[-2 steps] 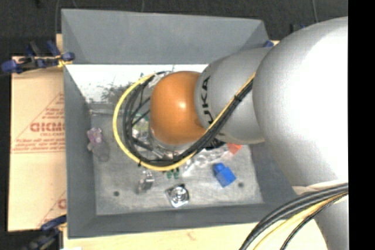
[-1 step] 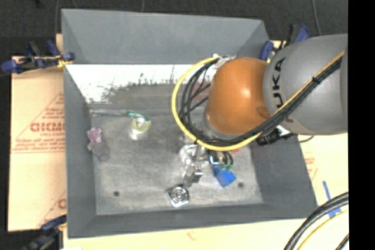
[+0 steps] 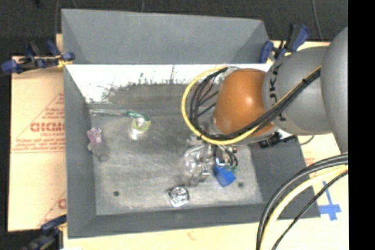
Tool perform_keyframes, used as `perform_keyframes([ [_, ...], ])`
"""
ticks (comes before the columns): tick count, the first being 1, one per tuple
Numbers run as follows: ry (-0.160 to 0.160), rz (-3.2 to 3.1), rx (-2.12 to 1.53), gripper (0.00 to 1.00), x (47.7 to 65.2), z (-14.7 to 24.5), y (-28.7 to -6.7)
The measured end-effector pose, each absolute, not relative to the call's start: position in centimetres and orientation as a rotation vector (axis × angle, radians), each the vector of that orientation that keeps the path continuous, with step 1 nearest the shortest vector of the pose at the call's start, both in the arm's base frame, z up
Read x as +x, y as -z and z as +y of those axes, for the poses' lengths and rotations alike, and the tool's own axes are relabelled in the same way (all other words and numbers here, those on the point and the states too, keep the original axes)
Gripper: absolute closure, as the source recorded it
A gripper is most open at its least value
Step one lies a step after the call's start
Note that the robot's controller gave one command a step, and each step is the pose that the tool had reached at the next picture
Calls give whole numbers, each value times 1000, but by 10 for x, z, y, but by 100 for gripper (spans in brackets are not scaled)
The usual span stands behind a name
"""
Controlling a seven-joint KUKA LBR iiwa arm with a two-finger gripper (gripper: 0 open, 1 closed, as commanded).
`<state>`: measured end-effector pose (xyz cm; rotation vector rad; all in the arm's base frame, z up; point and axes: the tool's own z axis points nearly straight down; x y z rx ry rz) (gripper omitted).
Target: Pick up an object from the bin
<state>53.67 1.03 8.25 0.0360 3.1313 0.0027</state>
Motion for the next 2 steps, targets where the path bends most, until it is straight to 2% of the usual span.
perform_keyframes([
  [1,-5,3128,42,100,537,10,-82],
  [2,4,3119,-267,100,547,8,-180],
])
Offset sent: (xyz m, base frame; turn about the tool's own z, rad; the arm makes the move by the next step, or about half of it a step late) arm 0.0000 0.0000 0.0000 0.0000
